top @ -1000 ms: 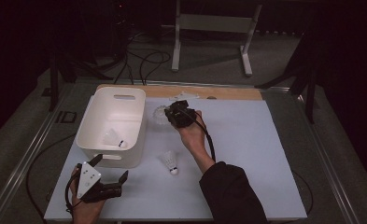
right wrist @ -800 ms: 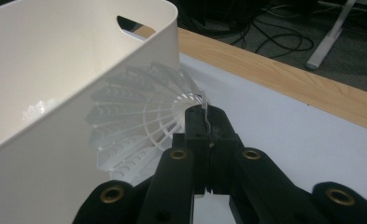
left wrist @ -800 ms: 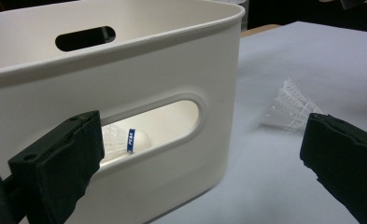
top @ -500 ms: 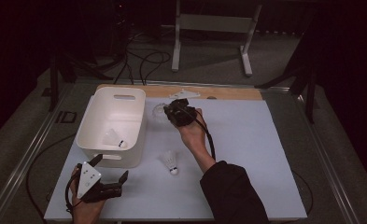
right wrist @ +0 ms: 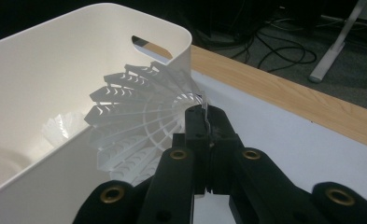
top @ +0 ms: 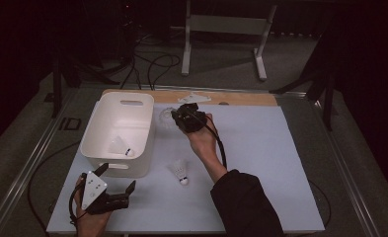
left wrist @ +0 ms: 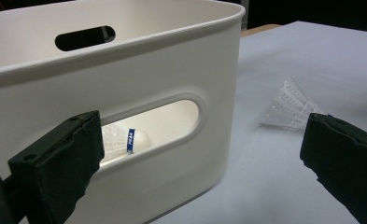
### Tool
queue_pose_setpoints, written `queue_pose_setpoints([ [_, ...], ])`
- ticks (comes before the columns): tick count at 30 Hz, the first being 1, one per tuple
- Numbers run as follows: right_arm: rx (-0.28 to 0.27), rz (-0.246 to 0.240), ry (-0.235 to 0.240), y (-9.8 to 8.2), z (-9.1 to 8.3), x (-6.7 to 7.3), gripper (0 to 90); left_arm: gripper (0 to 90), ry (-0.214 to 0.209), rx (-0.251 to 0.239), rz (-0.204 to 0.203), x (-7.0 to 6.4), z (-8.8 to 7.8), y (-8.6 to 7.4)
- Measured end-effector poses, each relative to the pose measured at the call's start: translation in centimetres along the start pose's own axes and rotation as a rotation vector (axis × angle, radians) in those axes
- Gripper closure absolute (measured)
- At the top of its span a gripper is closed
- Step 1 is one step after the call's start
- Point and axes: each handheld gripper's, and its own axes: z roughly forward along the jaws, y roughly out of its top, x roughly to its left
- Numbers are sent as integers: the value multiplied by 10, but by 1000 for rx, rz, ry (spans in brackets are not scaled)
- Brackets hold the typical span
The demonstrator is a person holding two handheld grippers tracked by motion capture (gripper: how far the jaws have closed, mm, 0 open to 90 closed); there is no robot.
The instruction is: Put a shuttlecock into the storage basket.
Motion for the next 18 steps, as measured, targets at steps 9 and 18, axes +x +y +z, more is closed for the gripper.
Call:
queue_pose_setpoints([
  [9,-13,7,8,2,-2,2,897,2,2,0,1,0,-1,0],
  [18,-25,-2,17,6,-4,5,897,2,3,-3,0,0,-1,0],
])
